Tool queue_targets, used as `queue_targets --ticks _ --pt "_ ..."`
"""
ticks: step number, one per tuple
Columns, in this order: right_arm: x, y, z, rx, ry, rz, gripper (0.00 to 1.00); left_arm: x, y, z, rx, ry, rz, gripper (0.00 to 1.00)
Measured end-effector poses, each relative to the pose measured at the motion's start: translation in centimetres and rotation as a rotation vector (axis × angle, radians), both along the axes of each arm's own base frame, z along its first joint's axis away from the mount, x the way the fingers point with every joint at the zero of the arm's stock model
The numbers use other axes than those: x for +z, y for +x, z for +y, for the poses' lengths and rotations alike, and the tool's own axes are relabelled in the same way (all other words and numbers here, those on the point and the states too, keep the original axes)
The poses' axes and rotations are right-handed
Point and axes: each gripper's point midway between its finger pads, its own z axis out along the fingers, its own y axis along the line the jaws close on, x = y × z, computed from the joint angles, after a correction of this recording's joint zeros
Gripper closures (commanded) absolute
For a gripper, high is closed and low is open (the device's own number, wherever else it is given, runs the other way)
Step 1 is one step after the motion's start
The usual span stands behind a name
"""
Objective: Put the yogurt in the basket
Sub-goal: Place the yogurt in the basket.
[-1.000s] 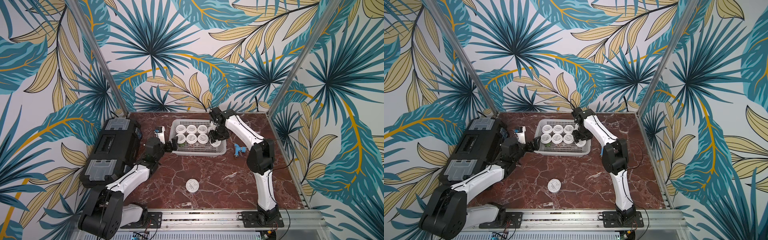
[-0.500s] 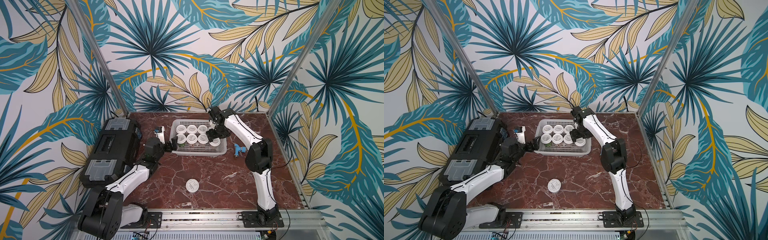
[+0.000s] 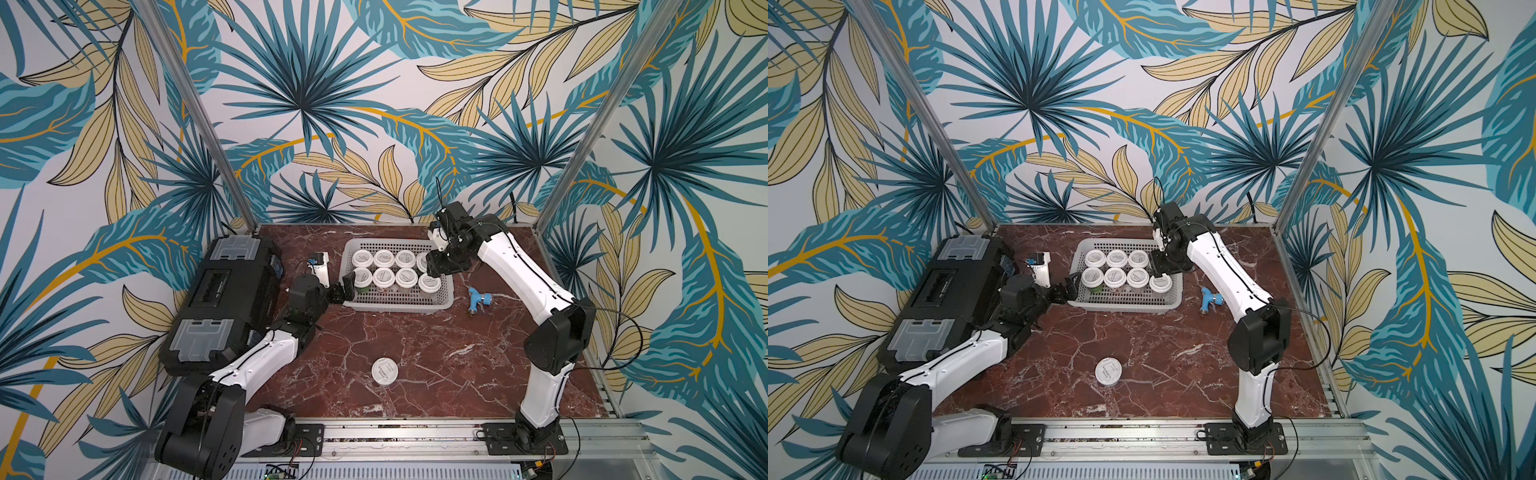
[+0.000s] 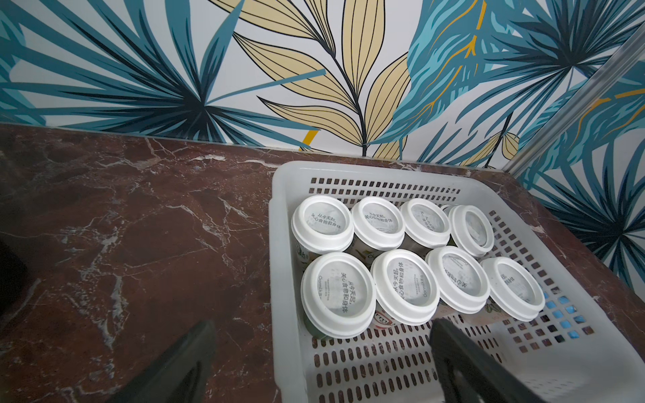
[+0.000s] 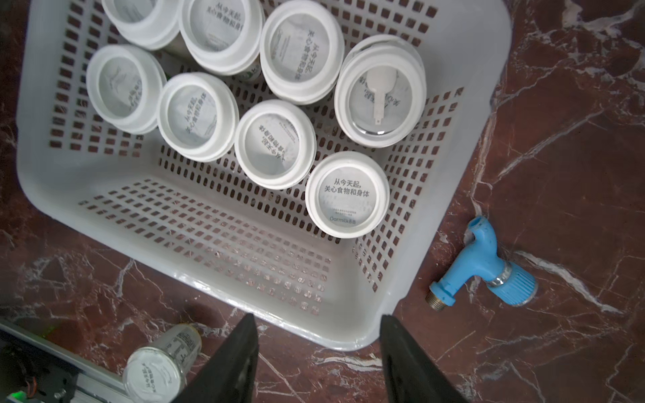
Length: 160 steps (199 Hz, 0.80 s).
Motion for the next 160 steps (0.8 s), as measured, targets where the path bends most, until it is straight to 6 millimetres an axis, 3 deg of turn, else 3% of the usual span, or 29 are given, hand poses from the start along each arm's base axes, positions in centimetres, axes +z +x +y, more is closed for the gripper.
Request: queue_targets --ticks 31,50,160 --pt "-3.8 -1.2 0.5 0.010 -0.025 0.086 0.50 0.0 0.0 0.0 0.000 -0.001 -0.001 0.00" --pt "-5.0 -1.1 0.9 0.011 -0.026 0.105 0.52 0.3 -0.1 0.0 0.001 -0.002 -0.007 0.00" --pt "-7.4 0.3 1.7 -0.002 -0.023 0.108 0.54 1.6 -0.4 0.2 0.007 -0.009 -0.041 0.00"
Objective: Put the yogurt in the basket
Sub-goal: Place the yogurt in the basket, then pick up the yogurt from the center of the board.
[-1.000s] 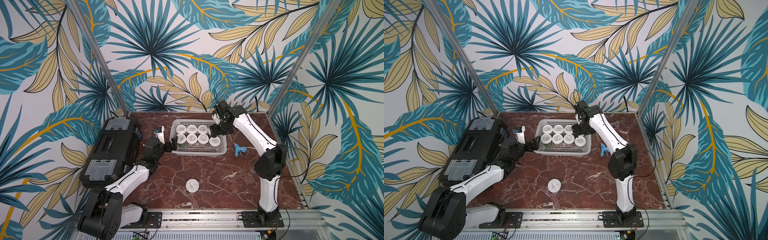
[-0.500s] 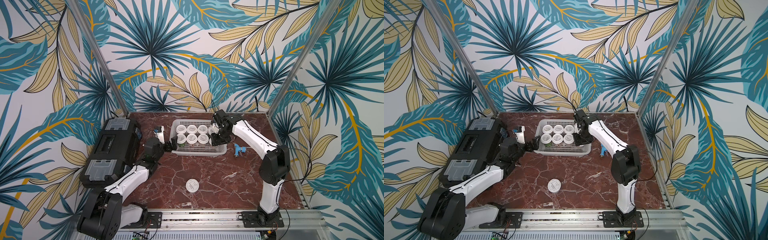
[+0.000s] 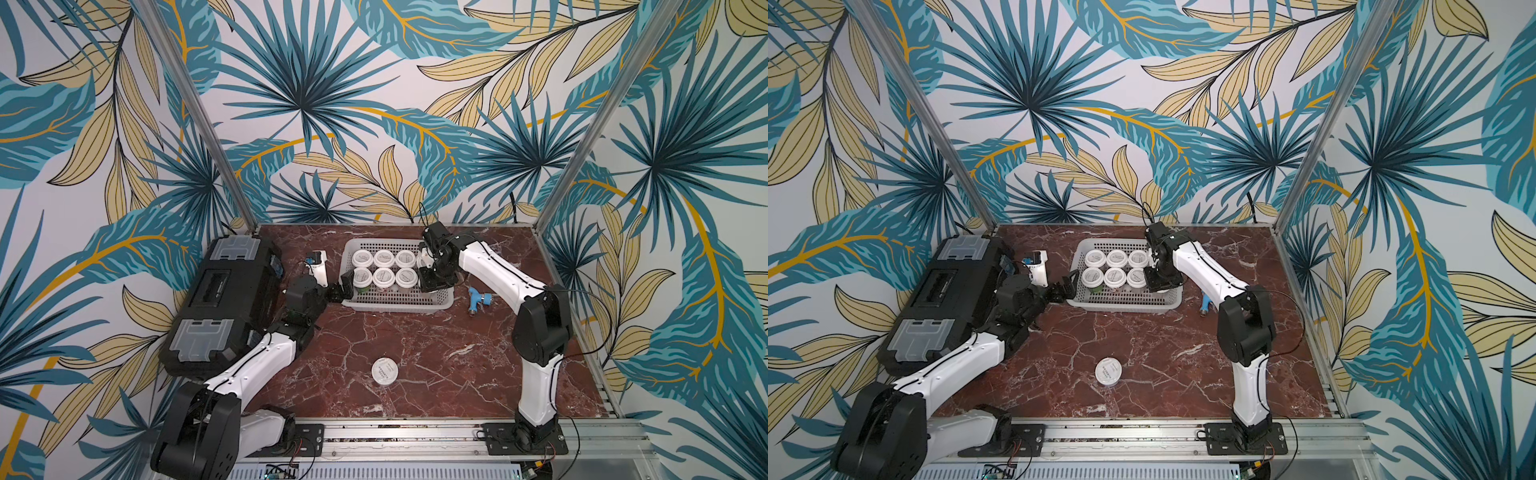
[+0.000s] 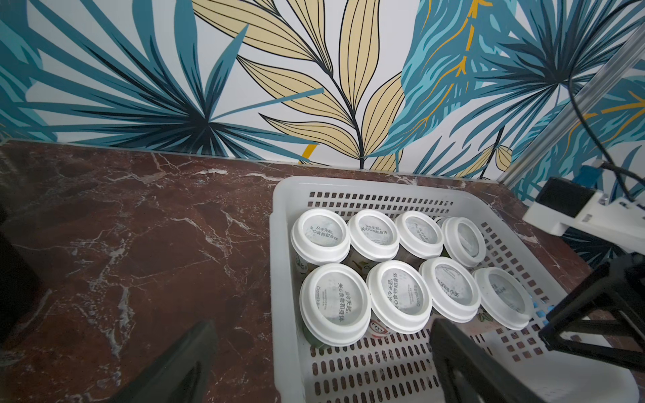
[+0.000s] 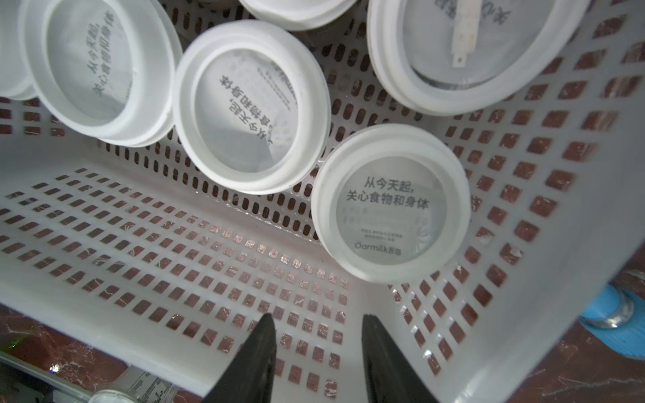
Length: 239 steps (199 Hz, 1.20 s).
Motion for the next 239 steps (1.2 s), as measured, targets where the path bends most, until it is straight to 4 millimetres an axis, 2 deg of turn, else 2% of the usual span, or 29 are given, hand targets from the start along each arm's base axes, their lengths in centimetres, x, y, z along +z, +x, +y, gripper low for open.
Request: queue_targets --ticks 12,32,56,77,99,111,124,137,177,191,222,239 --pt "-0.2 0.1 0.1 0.000 0.001 0.000 0.54 0.2 -0.1 0.0 -0.001 -0.002 -0.003 0.00" --pt "-0.2 0.2 0.1 -0.006 0.007 -0.008 0.48 1.0 -0.8 0.0 -0.012 -0.006 -0.009 0.00" --pt "0.7 0.1 0.3 -0.013 0.033 -0.034 0.30 2.8 -2.6 0.0 -0.043 -0.003 -0.014 0.00" --pt "3.6 -0.3 0.2 -0.019 0.085 -0.106 0.19 5.6 -3.8 -0.2 -0.076 0.017 -0.006 0.00" --pt "7.7 -1.3 -0.1 -0.015 0.151 -0.220 0.17 8.6 -5.2 -0.5 -0.118 0.031 0.003 0.00" --pt "9.6 -1.9 -0.4 -0.014 0.179 -0.274 0.17 9.1 -6.3 -0.8 -0.148 0.035 0.025 0.00" --pt "10.8 -2.3 -0.7 -0.013 0.199 -0.316 0.17 8.5 -7.6 -1.2 -0.180 0.038 0.071 0.01" --pt "10.9 -2.6 -0.9 -0.014 0.208 -0.335 0.17 7.2 -9.2 -1.7 -0.223 0.045 0.138 0.01" --pt "7.4 -2.3 -2.7 -0.057 0.190 -0.310 0.20 4.0 -13.2 -3.0 -0.335 0.088 0.323 0.04" --pt "6.4 -2.0 -3.8 -0.086 0.173 -0.317 0.21 3.7 -14.2 -3.6 -0.374 0.123 0.386 0.05" --pt "5.7 -2.6 -5.5 -0.115 0.151 -0.372 0.21 3.9 -16.6 -6.6 -0.495 0.218 0.475 0.06" --pt "6.0 -2.8 -6.5 -0.128 0.149 -0.416 0.20 2.6 -18.4 -8.4 -0.566 0.296 0.551 0.06"
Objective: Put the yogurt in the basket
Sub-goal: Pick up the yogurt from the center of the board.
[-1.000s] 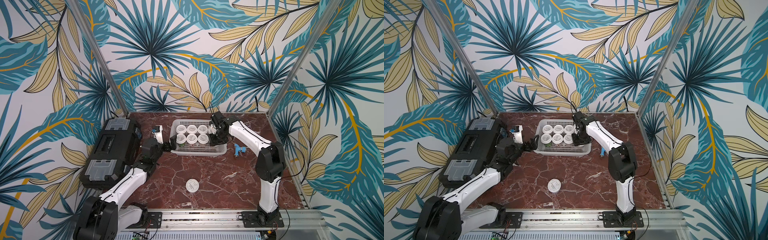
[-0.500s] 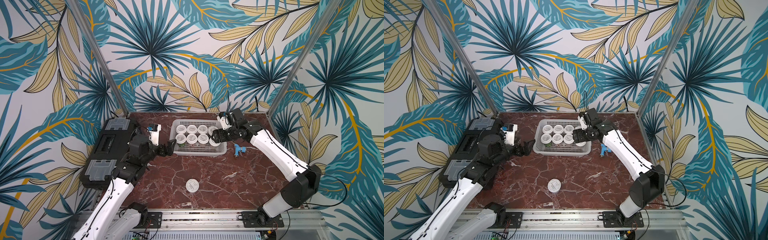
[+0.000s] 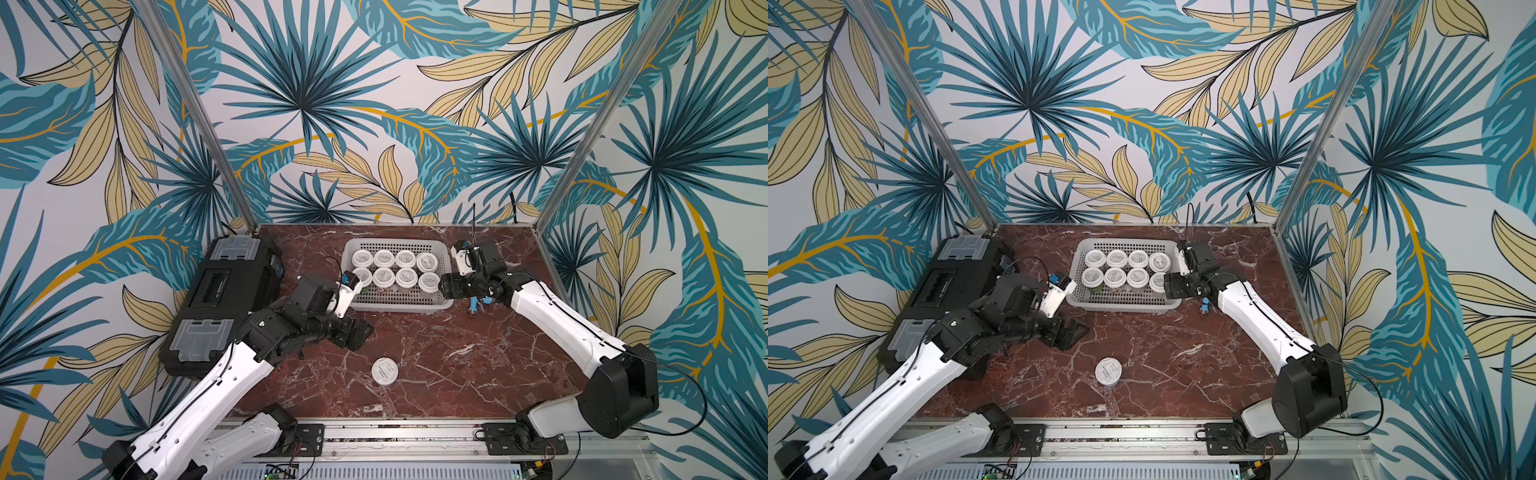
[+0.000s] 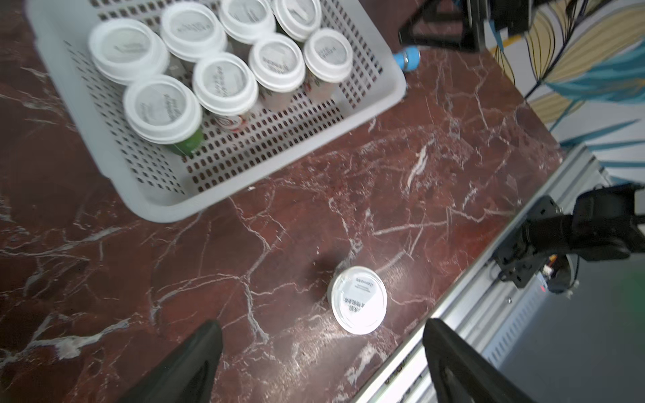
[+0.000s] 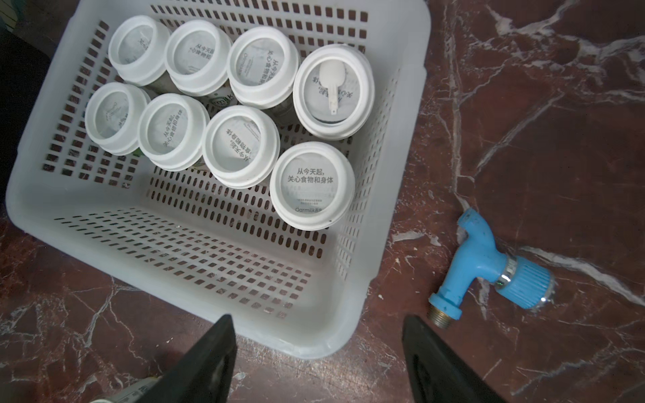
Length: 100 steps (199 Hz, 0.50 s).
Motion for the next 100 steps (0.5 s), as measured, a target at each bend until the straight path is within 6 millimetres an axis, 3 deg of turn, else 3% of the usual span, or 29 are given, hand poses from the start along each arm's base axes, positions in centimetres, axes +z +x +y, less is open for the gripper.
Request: queue_targets --ticks 46,68,100 --pt "1.4 -1.2 -2.9 -0.062 0.021 -0.083 0.17 -5.2 -2.8 -4.1 -0.135 0.279 0.180 0.06" --pt "2.7 -1.6 -3.1 -0.068 0.043 -0.148 0.16 -6.2 -3.0 -5.6 -0.152 0.349 0.183 0.08" --pt "2.6 -1.7 -3.1 -0.077 0.057 -0.172 0.15 -6.9 -3.0 -7.0 -0.147 0.394 0.168 0.08"
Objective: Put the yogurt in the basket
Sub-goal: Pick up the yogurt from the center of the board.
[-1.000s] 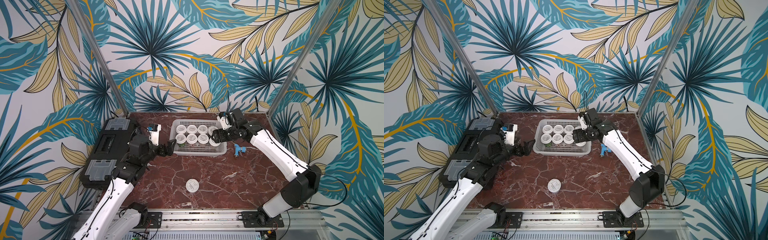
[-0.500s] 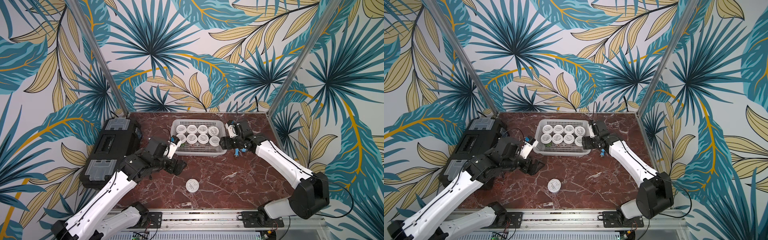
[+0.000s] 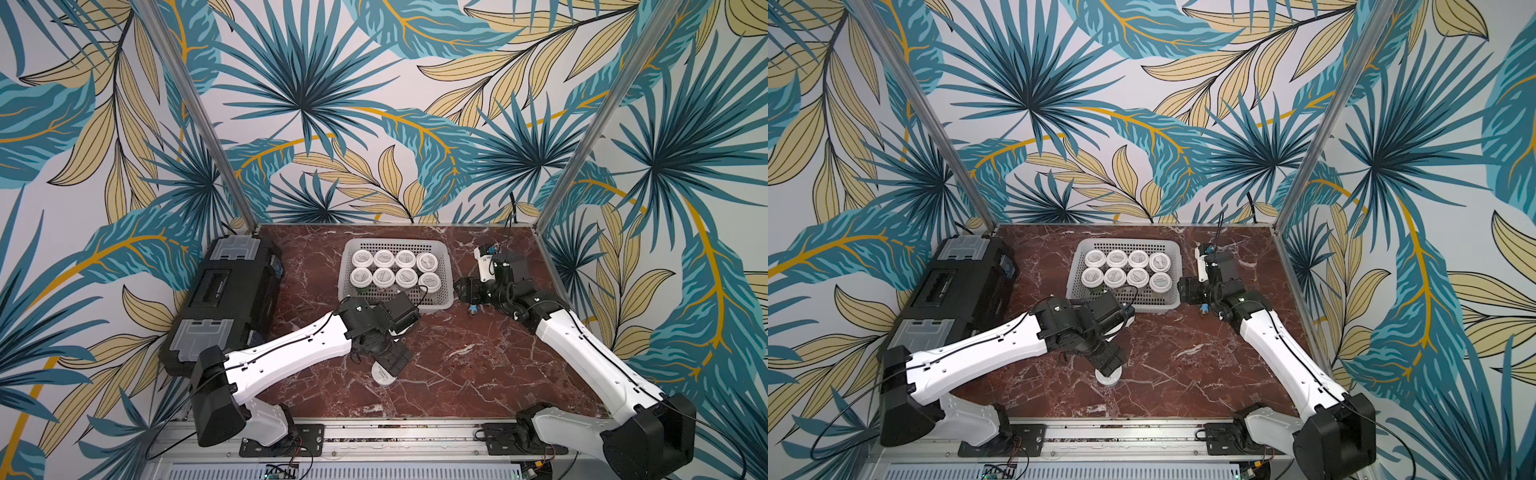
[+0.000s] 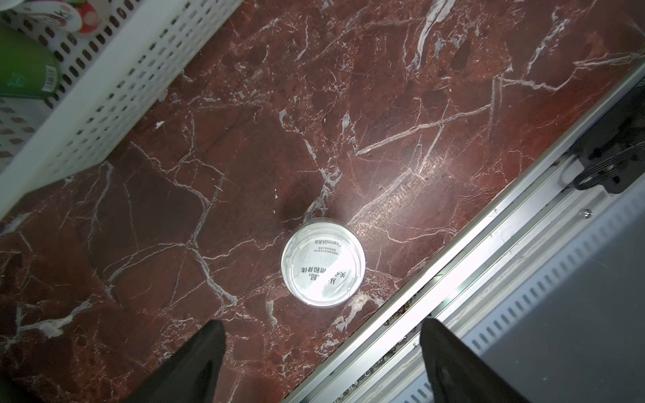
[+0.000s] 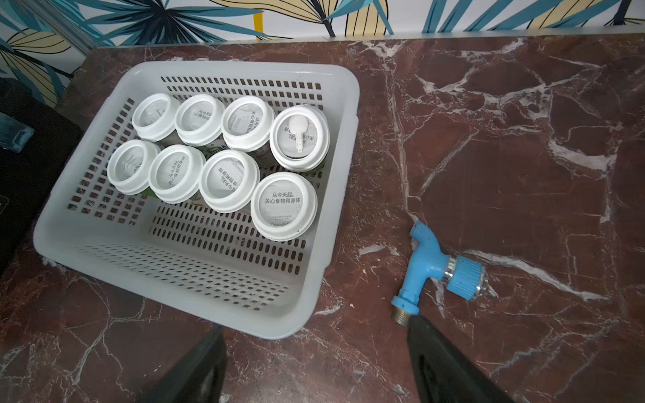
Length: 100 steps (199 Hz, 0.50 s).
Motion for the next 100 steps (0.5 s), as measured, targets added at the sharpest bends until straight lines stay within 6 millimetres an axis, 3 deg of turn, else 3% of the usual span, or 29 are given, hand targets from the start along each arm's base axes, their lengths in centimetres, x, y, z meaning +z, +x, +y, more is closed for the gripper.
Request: queue_targets --ticks 62,100 --pt "-0.6 0.4 0.3 -0.013 0.042 -0.012 0.15 -1.2 -0.5 -1.5 0.030 0.008 -0.015 0.12" --pt "-0.4 0.6 0.6 -0.010 0.065 -0.027 0.16 -3.0 -1.0 -0.2 0.070 0.010 -0.023 0.13"
